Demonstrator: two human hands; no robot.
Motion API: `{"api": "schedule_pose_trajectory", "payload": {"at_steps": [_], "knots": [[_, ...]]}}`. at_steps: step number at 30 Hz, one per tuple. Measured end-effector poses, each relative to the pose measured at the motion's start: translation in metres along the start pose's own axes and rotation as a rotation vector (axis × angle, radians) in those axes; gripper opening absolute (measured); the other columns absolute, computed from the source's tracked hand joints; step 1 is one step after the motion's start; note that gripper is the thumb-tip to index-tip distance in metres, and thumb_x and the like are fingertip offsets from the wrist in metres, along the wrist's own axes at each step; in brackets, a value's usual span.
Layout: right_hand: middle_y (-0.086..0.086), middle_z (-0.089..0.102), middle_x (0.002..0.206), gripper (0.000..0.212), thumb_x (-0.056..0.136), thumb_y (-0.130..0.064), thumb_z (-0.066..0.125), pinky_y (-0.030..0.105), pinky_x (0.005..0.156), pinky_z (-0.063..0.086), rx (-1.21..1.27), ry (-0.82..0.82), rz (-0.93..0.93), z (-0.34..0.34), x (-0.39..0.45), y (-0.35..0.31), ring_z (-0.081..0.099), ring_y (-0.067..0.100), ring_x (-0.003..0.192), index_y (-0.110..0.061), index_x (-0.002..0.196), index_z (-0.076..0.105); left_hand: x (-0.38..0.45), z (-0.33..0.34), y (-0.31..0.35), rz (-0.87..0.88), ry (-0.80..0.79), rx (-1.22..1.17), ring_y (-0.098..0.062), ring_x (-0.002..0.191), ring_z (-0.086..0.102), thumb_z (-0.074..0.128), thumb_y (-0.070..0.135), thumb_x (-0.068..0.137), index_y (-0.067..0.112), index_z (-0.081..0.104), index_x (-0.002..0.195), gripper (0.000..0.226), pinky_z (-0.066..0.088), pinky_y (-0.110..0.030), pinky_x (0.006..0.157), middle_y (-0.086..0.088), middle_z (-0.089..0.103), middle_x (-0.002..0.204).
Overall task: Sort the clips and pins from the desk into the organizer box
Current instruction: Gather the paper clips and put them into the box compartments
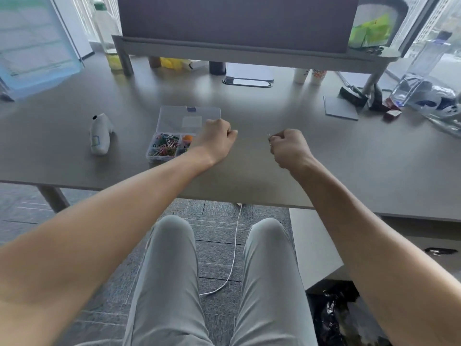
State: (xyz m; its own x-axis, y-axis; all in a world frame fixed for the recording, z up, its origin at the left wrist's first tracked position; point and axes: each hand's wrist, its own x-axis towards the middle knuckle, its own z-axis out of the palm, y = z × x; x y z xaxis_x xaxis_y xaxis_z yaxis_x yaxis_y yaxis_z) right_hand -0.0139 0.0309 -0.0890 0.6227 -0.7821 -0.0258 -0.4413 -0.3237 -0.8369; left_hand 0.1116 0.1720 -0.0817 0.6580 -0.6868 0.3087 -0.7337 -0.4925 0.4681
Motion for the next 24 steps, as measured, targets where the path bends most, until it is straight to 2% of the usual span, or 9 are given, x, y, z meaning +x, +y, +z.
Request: {"api": "schedule_pose_trajectory", "payload": {"at_steps": [3,6,9,11,13,15,17,20,24], "knots": [[0.007,0.049,0.063,0.025,0.098,-0.013,0.051,0.027,0.046,0.029,0.071,-0.114,-0.018,0.029,-0.002,-0.028,0.038,0.020,0.048,-0.012,0.075,0.061,-0.001,-0.022,-0.033,-0.043,0.039,-0.014,-0.033,0.072,0.061,0.052,0.024,0.097,0.006,0.050,0.058,0.043,0.043,-0.035,0.060,-0.017,0.058,0.066],[0.009,0.047,0.064,0.020,0.098,-0.010,0.050,0.024,0.044,0.027,0.140,-0.213,-0.041,0.060,-0.003,-0.055,0.035,0.018,0.048,-0.009,0.080,0.061,-0.003,-0.049,-0.072,-0.123,0.099,0.033,-0.032,0.068,0.058,0.052,0.024,0.097,0.011,0.045,0.053,0.046,0.036,-0.031,0.060,-0.009,0.052,0.060],[0.013,0.046,0.073,0.016,0.097,-0.008,0.051,0.026,0.047,0.027,0.173,-0.276,-0.060,0.089,-0.002,-0.076,0.038,0.019,0.054,-0.006,0.088,0.064,-0.004,-0.072,-0.102,-0.187,0.136,0.088,-0.030,0.062,0.045,0.053,0.023,0.098,0.010,0.038,0.051,0.050,0.028,-0.031,0.061,-0.006,0.039,0.052],[0.015,0.047,0.077,0.022,0.100,-0.007,0.051,0.025,0.045,0.029,0.186,-0.305,-0.078,0.103,-0.002,-0.086,0.044,0.021,0.062,0.005,0.094,0.068,-0.004,-0.079,-0.114,-0.197,0.127,0.102,-0.029,0.060,0.042,0.053,0.025,0.097,0.008,0.039,0.053,0.050,0.028,-0.031,0.061,-0.004,0.037,0.051],[0.015,0.049,0.078,0.031,0.101,-0.008,0.052,0.026,0.047,0.031,0.194,-0.322,-0.089,0.112,-0.004,-0.093,0.047,0.024,0.070,0.021,0.107,0.062,-0.004,-0.079,-0.119,-0.175,0.090,0.120,-0.028,0.059,0.045,0.053,0.025,0.097,0.005,0.044,0.055,0.048,0.029,-0.031,0.060,-0.004,0.039,0.051],[0.015,0.049,0.075,0.032,0.102,-0.007,0.052,0.029,0.050,0.030,0.198,-0.332,-0.099,0.116,-0.005,-0.097,0.046,0.025,0.071,0.021,0.112,0.060,-0.004,-0.074,-0.121,-0.117,0.046,0.143,-0.026,0.056,0.047,0.053,0.024,0.097,0.006,0.046,0.056,0.046,0.030,-0.031,0.058,-0.003,0.041,0.052],[0.014,0.050,0.073,0.031,0.103,-0.008,0.053,0.030,0.052,0.031,0.202,-0.338,-0.096,0.116,-0.005,-0.098,0.045,0.025,0.070,0.020,0.112,0.061,-0.005,-0.069,-0.120,-0.050,0.008,0.205,-0.027,0.057,0.049,0.051,0.027,0.099,0.012,0.044,0.058,0.044,0.032,-0.031,0.058,-0.003,0.045,0.056],[0.014,0.053,0.075,0.029,0.103,-0.012,0.053,0.027,0.052,0.036,0.185,-0.321,-0.097,0.111,-0.005,-0.097,0.051,0.025,0.068,0.015,0.105,0.065,-0.010,-0.063,-0.118,0.059,-0.021,0.329,-0.029,0.062,0.051,0.044,0.027,0.101,0.012,0.047,0.068,0.037,0.035,-0.032,0.058,-0.008,0.050,0.066],[0.014,0.050,0.074,0.020,0.103,-0.011,0.053,0.021,0.043,0.034,0.189,-0.312,-0.116,0.105,-0.004,-0.095,0.049,0.018,0.055,-0.002,0.091,0.067,-0.016,-0.058,-0.122,0.212,0.020,0.479,-0.027,0.054,0.044,0.039,0.030,0.104,0.014,0.047,0.070,0.038,0.038,-0.034,0.054,-0.006,0.046,0.060]]}}
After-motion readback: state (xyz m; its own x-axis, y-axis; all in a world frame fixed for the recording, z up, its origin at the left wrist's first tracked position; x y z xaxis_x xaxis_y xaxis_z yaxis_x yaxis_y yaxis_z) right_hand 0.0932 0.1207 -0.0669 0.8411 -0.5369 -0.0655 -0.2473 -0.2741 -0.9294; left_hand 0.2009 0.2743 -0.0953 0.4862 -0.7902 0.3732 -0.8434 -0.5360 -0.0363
